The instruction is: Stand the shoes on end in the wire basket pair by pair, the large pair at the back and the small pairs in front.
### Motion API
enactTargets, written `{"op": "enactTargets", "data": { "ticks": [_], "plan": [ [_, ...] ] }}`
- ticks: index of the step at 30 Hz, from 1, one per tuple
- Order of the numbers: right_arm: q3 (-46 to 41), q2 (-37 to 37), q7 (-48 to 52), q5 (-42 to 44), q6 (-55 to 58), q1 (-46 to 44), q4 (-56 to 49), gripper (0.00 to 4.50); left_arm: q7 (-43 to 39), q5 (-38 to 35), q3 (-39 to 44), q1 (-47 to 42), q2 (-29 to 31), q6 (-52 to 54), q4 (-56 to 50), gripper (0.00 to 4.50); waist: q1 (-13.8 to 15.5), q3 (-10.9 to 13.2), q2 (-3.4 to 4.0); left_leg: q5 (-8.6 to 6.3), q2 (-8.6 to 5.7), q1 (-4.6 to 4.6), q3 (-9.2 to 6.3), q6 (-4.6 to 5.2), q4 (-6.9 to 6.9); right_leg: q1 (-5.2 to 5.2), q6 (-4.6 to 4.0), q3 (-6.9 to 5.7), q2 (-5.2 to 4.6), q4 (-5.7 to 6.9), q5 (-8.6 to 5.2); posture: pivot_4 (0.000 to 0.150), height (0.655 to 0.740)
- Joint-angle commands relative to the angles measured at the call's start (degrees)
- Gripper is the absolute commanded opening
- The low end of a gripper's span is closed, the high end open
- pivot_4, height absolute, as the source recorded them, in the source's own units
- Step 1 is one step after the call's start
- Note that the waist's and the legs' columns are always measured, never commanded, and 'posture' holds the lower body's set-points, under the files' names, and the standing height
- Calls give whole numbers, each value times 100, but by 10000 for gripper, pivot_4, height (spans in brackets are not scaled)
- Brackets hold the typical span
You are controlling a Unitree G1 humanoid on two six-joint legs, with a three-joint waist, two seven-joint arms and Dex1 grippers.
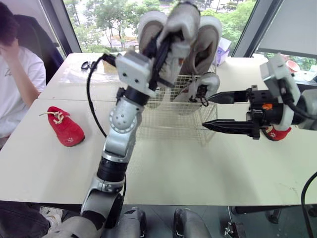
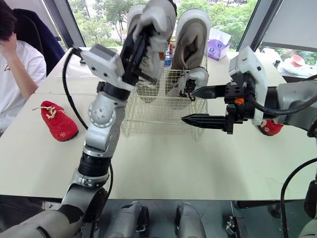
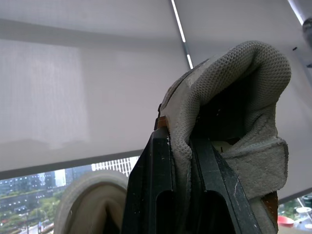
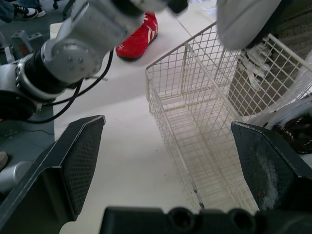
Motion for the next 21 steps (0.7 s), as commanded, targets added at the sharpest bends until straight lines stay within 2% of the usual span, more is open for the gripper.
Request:
{"op": "enactTargets", "data": {
  "ticks": [1, 7, 13, 16, 21],
  "plan": [
    [-150, -87, -71, 109, -23, -61, -62, 45000, 212, 412, -55, 78, 11, -553, 266, 220, 1, 0, 0, 0, 0, 0, 0, 0, 0, 0, 0, 0, 0, 0, 0, 1500, 7400],
    [-51, -122, 22, 50, -104, -94, 41, 45000, 376, 585, -38, 429, -32, -645, 612, 220, -1, 0, 0, -1, 0, 0, -1, 2, 0, 0, 0, 0, -1, 0, 0, 1500, 7400],
    [-15, -75, 84, -29, -216, -7, 79, 45000, 436, -16, 265, 683, -265, 359, 387, 220, -5, 0, 0, -2, 1, 0, -2, 3, 0, 0, 0, -1, -2, 0, 0, 1500, 7400],
    [-26, -68, 106, -49, -253, 40, 91, 45000, 351, -209, 327, 761, -236, 571, 113, 10770, -9, 0, 0, -2, 3, 0, -4, 3, 0, -1, 0, -3, -1, 1, 0, 1500, 7400],
    [-5, -43, 161, -128, -356, 165, 115, 45000, 102, -426, 303, 942, 0, 1170, -548, 36841, 1, 0, 0, -2, 2, 0, -3, 3, 0, 0, 0, -3, -1, 1, 0, 1500, 7400]
  ]
}}
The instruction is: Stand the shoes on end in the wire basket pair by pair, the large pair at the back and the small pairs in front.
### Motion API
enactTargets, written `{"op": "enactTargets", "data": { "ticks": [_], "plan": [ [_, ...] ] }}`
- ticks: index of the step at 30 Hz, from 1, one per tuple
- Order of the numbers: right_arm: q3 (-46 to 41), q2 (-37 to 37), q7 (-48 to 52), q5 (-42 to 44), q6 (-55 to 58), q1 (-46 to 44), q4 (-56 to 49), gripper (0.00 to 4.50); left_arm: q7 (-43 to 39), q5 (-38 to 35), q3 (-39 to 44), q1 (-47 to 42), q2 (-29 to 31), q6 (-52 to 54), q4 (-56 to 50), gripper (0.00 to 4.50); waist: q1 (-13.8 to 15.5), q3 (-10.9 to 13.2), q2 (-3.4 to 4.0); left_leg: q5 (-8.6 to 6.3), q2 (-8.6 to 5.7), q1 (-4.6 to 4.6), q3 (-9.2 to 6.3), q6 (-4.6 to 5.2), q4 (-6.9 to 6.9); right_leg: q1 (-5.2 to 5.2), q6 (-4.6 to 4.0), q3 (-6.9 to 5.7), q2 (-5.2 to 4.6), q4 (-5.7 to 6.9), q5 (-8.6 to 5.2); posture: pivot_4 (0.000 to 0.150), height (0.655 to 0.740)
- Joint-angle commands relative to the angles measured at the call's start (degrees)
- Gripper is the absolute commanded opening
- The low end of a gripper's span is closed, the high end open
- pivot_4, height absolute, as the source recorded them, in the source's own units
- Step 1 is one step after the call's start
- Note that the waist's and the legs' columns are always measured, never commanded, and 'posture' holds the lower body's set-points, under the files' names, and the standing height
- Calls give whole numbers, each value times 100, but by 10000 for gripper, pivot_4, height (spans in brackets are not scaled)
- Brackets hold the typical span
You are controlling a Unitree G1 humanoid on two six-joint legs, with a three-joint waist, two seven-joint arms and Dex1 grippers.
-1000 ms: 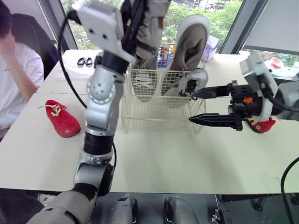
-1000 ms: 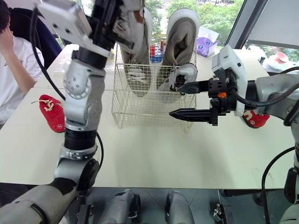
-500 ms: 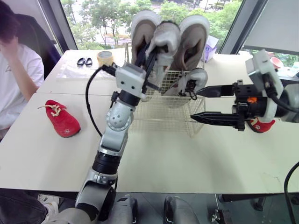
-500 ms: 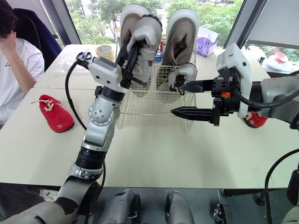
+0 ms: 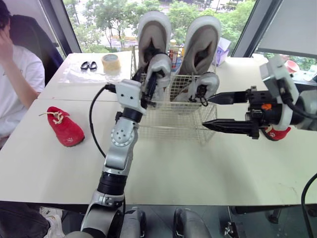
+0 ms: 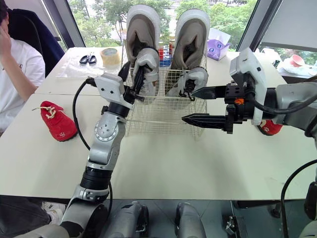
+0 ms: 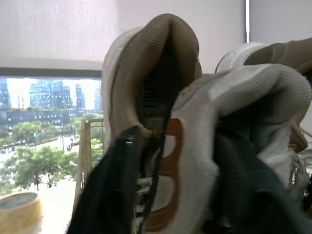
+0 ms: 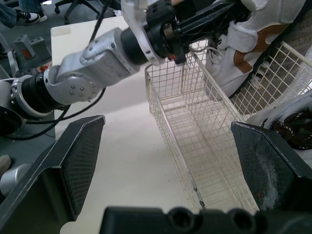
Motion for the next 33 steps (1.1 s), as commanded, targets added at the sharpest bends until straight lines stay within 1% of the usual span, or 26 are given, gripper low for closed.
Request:
{"op": "enactTargets", "data": {
  "ticks": [1, 6, 10, 12, 14, 15, 17, 18, 19, 21, 23, 24, 27, 30, 33],
  "plan": [
    [-90, -62, 72, -61, -147, 53, -9, 45000, -230, -212, 4, 99, 205, 442, -800, 41836, 1, 0, 0, 0, 0, 0, 0, 0, 0, 0, 0, 0, 0, 0, 0, 1500, 7400],
    [-202, -170, 233, -121, -186, 303, 52, 45000, -737, -649, 151, 561, 928, 1527, -2005, 41836, -11, 0, 1, 0, 1, 0, -1, 0, 0, 0, -1, 0, 1, 1, -1, 1500, 7400],
    [-469, -3, 107, -98, -227, 530, 291, 45000, -975, -1341, 811, 590, 1695, 2733, -2724, 41836, -4, 0, 1, 1, 1, 1, -2, -1, 0, 1, -2, 0, 2, 1, -1, 1500, 7400],
    [-897, 223, -263, -349, -500, 731, 619, 45000, -983, -2179, 1325, 302, 2004, 3649, -2847, 41836, 5, 0, 1, 1, 1, 4, -4, -2, 1, 4, -2, 0, 3, 0, -2, 1500, 7400],
    [-1263, 345, -517, -552, -732, 903, 848, 45000, -920, -3025, 1724, 25, 2171, 4378, -2904, 41836, 17, 0, 2, 2, 0, 5, -10, -4, 5, 11, -1, -2, 4, -1, -2, 1500, 7400],
    [-1573, 371, -623, -686, -873, 1077, 959, 45000, -1308, -3478, 1787, -132, 2493, 4643, -2950, 43555, 22, 0, 1, 2, -3, 5, -10, -4, 5, 13, 0, -2, 3, -1, -2, 1500, 7400],
    [-2038, 413, -782, -887, -1100, 1361, 1144, 45000, -1898, -4165, 1769, -398, 3056, 5226, -2918, 43555, 14, 0, 5, 3, -4, 7, -14, -5, 6, 19, 2, -5, 3, -3, -3, 1500, 7400],
    [-2155, 433, -831, -941, -1175, 1448, 1180, 45000, -2021, -4435, 1778, -475, 3224, 5422, -2872, 43555, 8, 0, 7, 4, -7, 9, -9, -8, 5, 20, 3, -3, 2, -3, -3, 1500, 7400],
    [-2280, 487, -996, -1209, -1423, 1585, 1306, 45000, -2060, -5049, 1881, -516, 3279, 5754, -2759, 43555, -8, 0, 8, 10, -9, 12, -8, -18, 4, 23, 6, -2, 2, -2, -5, 1500, 7400],
    [-2479, 622, -1253, -1590, -1788, 1847, 1455, 45000, -2186, -5763, 2015, -447, 3340, 6029, -2640, 43555, -15, -3, 9, 14, -9, 37, 0, -26, -3, 39, 7, 5, 2, -5, -6, 1500, 7400],
    [-2705, 935, -1616, -1987, -2227, 2224, 1425, 45000, -2193, -6006, 2020, -200, 3384, 6185, -2502, 43555, -19, -3, 10, 11, -7, 46, -1, -20, -8, 45, 9, 5, 4, -4, -8, 1500, 7400],
    [-2857, 1163, -1797, -2193, -2464, 2507, 1399, 45000, -2058, -6065, 2036, -94, 3327, 6199, -2404, 43555, -19, -5, 13, 11, -6, 49, -1, -21, -8, 45, 8, 6, 5, 0, -8, 1500, 7400],
    [-3076, 1733, -2168, -2747, -3075, 3299, 1282, 45000, -1594, -6642, 2138, 94, 3041, 6223, -2202, 43555, 8, -5, 14, 15, -1, 50, -8, -28, -14, 46, 7, 6, 16, 0, -8, 1500, 7400],
    [-3097, 2081, -2194, -2993, -3517, 3836, 1294, 45000, -1431, -7073, 2074, 337, 3021, 6315, -2256, 43555, -15, -7, 25, 20, -1, 49, -8, -35, -11, 46, 6, 9, 16, 1, -8, 1500, 7400],
    [-2976, 2323, -2160, -3185, -3824, 4239, 1487, 45000, -1491, -7379, 1960, 611, 3203, 6484, -2288, 43555, -39, -17, 40, 16, -2, 54, -2, -30, -11, 46, 5, 16, 16, 0, -8, 1500, 7400]
  ]
}}
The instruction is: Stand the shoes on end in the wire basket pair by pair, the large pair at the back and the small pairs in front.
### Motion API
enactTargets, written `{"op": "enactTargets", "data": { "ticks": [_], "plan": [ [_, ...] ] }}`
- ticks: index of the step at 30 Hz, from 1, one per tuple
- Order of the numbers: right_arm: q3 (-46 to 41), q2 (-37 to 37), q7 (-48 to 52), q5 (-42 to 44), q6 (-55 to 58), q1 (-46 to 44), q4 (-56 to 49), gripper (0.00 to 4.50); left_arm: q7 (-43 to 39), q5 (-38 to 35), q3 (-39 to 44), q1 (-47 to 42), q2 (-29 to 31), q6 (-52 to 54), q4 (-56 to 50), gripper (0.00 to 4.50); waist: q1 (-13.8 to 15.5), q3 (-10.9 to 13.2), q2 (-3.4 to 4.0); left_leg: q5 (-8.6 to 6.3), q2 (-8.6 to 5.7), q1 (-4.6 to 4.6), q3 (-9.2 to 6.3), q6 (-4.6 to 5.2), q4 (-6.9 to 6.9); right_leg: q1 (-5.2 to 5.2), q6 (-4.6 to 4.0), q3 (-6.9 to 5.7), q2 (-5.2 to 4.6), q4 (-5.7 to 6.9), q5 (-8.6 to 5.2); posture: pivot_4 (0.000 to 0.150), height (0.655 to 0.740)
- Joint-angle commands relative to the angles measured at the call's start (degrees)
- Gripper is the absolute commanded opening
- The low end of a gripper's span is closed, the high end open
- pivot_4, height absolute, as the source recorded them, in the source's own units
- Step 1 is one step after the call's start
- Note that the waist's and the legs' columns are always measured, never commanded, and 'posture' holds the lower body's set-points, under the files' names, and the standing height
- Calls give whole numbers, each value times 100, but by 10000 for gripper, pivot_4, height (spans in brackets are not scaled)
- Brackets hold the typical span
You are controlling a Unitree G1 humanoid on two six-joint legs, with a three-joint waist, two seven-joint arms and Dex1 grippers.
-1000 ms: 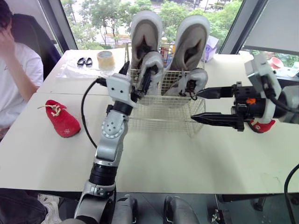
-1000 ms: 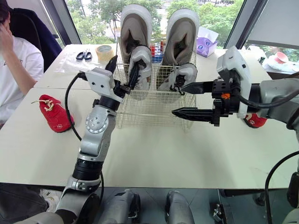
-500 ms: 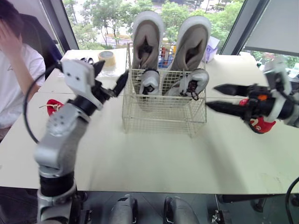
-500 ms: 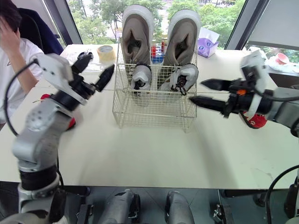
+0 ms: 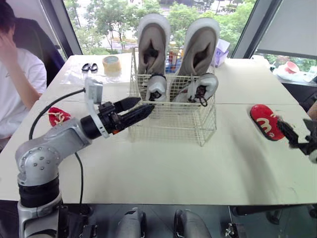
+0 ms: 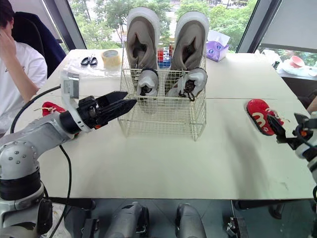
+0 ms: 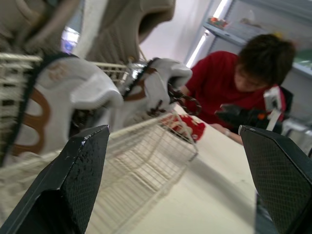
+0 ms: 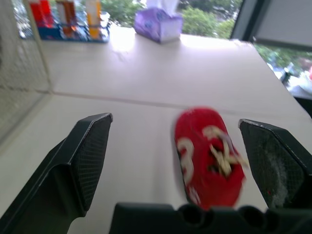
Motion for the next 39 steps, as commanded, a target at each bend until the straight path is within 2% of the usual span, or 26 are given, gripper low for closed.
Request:
{"op": "enactTargets", "data": {
  "ticks": [1, 8, 18, 23, 26, 28, 30, 32, 35, 39],
  "plan": [
    [-81, 142, 11, -169, -433, 207, 105, 45000, -52, -499, -26, 220, 235, 178, -150, 43555, -22, -2, 2, -1, 2, 4, 0, 1, -2, 1, -4, 0, 3, 0, -3, 1500, 7400],
    [502, 94, -74, -559, -945, -545, 1387, 45000, -301, -173, -290, 281, 635, 107, -162, 43555, -132, -7, 13, -1, 3, 14, -3, 1, -2, 8, -31, 1, 5, 1, -16, 1500, 7400],
    [1553, -220, -31, -1450, -1867, -2390, 4230, 45000, -333, 88, -400, 433, 817, -56, -356, 43555, -141, -5, 19, -1, 1, 13, -1, 1, -7, 5, -36, 3, 6, -1, -19, 1500, 7400],
    [2117, -346, -104, -2032, -2541, -3557, 6255, 45000, -232, 86, -294, 603, 891, -61, -482, 43555, -215, -4, 20, 0, 1, 15, 1, 0, -7, 6, -35, 6, 7, -1, -19, 1500, 7400],
    [2256, -360, -21, -2153, -2904, -3813, 6798, 35809, -192, 21, -193, 707, 980, -49, -549, 45000, -242, -4, 18, 6, 2, 13, -1, -10, -10, 6, -34, 5, 7, -2, -20, 1500, 7400],
    [2300, -363, 17, -2183, -3047, -3894, 6982, 26050, -141, -108, -92, 783, 1047, -37, -580, 45000, -270, -4, 18, 10, 2, 12, 1, -18, -9, 6, -31, 6, 6, -2, -20, 1500, 7400],
    [2264, -366, -6, -2142, -3158, -3924, 6991, 16663, 12, -532, 97, 784, 1112, -2, -502, 45000, -276, -4, 18, 11, 3, 13, 1, -19, -9, 7, -31, 6, 5, -2, -19, 1500, 7400],
    [2104, -402, -87, -2003, -3357, -3941, 6702, 9262, 152, -1217, 389, 663, 1266, 7, -216, 45000, -270, -3, 17, 13, 4, 14, 0, -23, -9, 8, -31, 6, 4, -2, -19, 1500, 7400],
    [1713, -480, -288, -1650, -3609, -4071, 5927, 9262, 376, -1804, 769, 343, 1544, -110, 354, 45000, -271, 5, 37, 16, 3, 9, 0, -28, -8, 1, -31, 5, -1, 3, -19, 1500, 7400],
    [1469, -668, -248, -882, -3391, -5166, 3661, 9262, 798, -2374, 1157, -892, 1792, -437, 1795, 45000, -294, 41, 93, 24, -1, -7, 4, -40, -6, -19, -13, 7, -1, 5, -6, 1500, 7400]
  ]
}}
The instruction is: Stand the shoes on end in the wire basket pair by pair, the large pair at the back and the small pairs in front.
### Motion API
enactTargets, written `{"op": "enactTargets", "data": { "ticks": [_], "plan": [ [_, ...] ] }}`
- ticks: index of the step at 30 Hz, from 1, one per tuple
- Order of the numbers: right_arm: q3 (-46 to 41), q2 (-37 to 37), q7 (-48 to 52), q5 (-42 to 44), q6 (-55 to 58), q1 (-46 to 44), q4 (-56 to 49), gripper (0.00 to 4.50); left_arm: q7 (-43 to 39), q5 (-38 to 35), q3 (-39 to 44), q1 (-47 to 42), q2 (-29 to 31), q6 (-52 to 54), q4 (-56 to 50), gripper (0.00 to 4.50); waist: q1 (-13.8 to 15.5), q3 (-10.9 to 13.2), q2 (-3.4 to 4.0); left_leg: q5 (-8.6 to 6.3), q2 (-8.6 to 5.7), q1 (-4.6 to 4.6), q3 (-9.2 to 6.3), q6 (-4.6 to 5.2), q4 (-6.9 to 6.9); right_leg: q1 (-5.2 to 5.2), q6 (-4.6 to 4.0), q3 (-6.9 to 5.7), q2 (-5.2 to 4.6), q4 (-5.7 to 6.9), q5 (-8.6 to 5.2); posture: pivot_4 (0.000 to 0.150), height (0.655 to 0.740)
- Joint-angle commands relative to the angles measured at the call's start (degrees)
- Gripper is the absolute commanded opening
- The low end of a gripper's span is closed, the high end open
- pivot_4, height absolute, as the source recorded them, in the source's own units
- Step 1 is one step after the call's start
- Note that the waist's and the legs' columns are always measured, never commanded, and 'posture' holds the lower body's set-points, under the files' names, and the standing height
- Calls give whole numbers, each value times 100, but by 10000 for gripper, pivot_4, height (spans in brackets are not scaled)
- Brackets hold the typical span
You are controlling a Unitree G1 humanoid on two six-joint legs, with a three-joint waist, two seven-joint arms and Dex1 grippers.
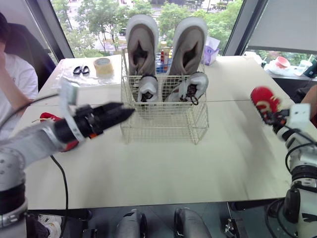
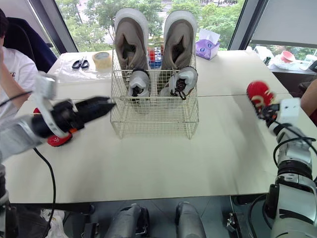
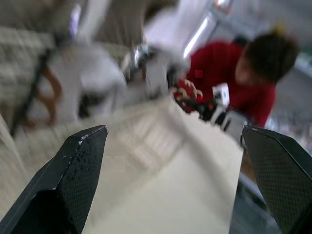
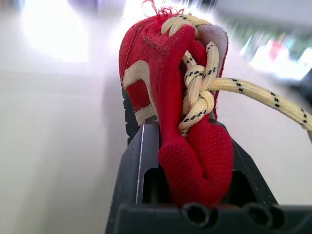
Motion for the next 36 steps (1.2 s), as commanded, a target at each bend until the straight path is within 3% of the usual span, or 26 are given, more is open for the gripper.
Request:
{"op": "enactTargets", "data": {
  "ticks": [1, 4, 7, 13, 19, 28, 31, 36],
  "plan": [
    [-39, -409, 373, 820, 121, -1452, -2319, 9262, 246, -468, 371, -1039, 202, -356, 1002, 45000, -30, 22, 39, 1, 0, -2, 5, -2, 0, -8, 0, 6, 0, 5, 1, 1500, 7400],
    [598, -378, 1243, 1229, 681, -2194, -3238, 9262, 254, -486, 328, -1766, 206, -361, 1573, 45000, -9, 22, 38, 9, 4, 7, 2, -16, -29, -14, 2, 6, 15, 9, -2, 1500, 7400],
    [1280, -253, 1941, 1350, 1016, -2672, -3909, 9262, 85, -507, 273, -2359, 200, -272, 1909, 45000, 10, -26, -64, 22, 14, 34, -11, -43, -94, 3, -9, -1, 46, -7, -12, 1500, 7400],
    [2477, -30, 3012, 349, -21, -3155, -3922, 9262, -486, -340, 38, -3175, 175, -12, 2098, 45000, 57, -20, -93, 17, -8, 27, -7, -32, -74, 6, -17, -3, -1, -9, -16, 1500, 7400],
    [2686, 243, 3373, 58, -639, -3400, -3589, 9262, -750, -191, -83, -3361, 123, 180, 2093, 45000, 28, -19, -95, 16, -14, 20, -10, -28, -74, 4, -12, -5, -8, -6, -18, 1500, 7400],
    [2818, 501, 3539, -236, -1055, -3324, -3672, 9262, -1637, 861, -611, -3660, -170, 184, 2457, 45000, 9, -18, -93, 22, -8, 26, -9, -40, -75, 2, -12, -7, 0, -2, -18, 1500, 7400],
    [2821, 515, 3536, -316, -1103, -3295, -3714, 8757, -1948, 1117, -701, -3694, -249, 256, 2533, 37106, 2, -17, -93, 22, -8, 26, -6, -40, -76, 2, -12, -7, 0, -3, -18, 1500, 7400],
    [2803, 509, 3494, -424, -1147, -3247, -3777, 8757, -2149, 1235, -605, -3743, -367, 337, 2639, 12698, -1, -16, -92, 22, -6, 26, -6, -40, -76, 0, -12, -6, 0, -3, -18, 1500, 7400]
  ]
}}
